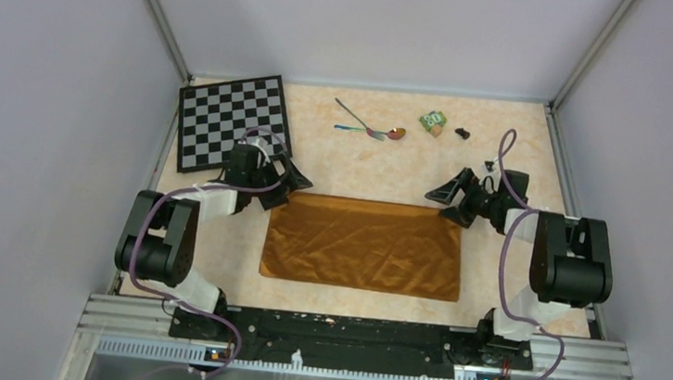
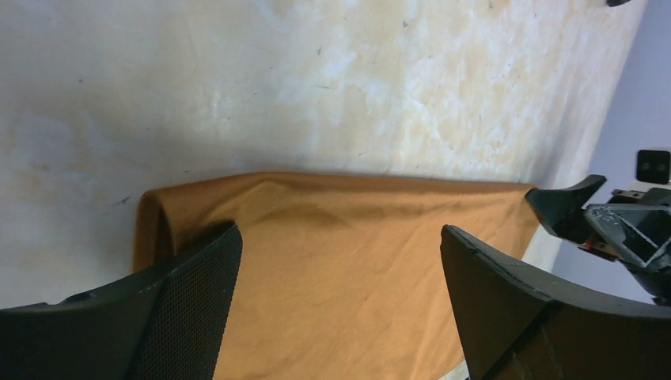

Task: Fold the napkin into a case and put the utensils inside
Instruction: Smooth out the rectangle-folded napkin at the center of the board.

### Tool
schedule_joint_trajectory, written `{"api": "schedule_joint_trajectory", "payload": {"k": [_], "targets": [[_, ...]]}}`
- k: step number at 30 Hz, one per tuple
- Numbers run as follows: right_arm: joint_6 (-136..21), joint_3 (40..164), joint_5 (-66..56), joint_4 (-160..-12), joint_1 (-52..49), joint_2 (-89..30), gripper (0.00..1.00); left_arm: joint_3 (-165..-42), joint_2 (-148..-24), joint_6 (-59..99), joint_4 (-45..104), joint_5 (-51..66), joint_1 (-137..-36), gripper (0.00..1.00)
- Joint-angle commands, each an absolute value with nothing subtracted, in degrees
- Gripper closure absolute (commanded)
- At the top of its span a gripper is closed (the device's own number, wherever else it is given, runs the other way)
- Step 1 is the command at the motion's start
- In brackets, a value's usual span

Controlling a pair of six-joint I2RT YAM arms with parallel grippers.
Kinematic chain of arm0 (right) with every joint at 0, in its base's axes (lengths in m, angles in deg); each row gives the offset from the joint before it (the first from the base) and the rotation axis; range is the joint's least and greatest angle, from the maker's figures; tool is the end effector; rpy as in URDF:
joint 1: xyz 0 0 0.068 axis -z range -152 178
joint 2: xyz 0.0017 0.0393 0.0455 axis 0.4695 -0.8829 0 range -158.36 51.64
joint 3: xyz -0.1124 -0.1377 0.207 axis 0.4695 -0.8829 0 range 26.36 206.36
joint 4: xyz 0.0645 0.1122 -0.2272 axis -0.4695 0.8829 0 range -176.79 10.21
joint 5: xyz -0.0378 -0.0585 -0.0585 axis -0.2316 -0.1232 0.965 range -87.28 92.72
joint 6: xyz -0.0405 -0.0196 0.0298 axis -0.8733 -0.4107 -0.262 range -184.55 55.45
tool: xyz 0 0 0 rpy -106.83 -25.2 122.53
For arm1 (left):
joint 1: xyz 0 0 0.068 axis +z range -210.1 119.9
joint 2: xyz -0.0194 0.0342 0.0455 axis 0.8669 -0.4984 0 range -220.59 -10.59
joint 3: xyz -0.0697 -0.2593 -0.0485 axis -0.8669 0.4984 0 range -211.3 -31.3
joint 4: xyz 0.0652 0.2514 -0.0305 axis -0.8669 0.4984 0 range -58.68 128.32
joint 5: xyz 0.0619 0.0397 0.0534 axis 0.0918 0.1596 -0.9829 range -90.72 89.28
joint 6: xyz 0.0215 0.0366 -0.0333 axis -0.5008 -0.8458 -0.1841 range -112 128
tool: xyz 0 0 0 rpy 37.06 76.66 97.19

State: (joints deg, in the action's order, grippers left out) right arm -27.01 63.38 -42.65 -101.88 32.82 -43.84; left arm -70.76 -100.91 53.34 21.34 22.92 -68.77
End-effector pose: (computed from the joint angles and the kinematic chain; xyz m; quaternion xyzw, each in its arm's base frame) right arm 0.2975 0.0003 0.1308 0.1639 0.8452 0.4427 0.2506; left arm 0.2977 -0.0598 0.1555 -0.1993 0.8718 -0.3507 0.2779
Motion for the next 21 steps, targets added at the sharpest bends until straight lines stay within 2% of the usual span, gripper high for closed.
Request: {"api": "schedule_joint_trajectory", "payload": {"k": [1, 5, 14, 21], "targets": [[-31.61, 66.69, -36.72, -93.78, 31.33, -37.25, 0.13, -74.49, -96.23, 48.90, 28.28, 22.30, -68.19, 0.01], [-26.19, 67.38, -41.38, -97.69, 30.23, -35.08, 0.12, -76.58, -95.41, 49.52, 29.42, 23.03, -68.19, 0.01], [-25.55, 63.26, -41.20, -104.99, 33.04, -44.28, 0.12, -74.16, -102.84, 50.39, 25.72, 19.81, -67.44, 0.01], [-33.14, 65.82, -34.83, -95.89, 34.68, -44.42, 0.13, -74.01, -100.64, 46.99, 30.33, 11.50, -65.22, 0.01]]}}
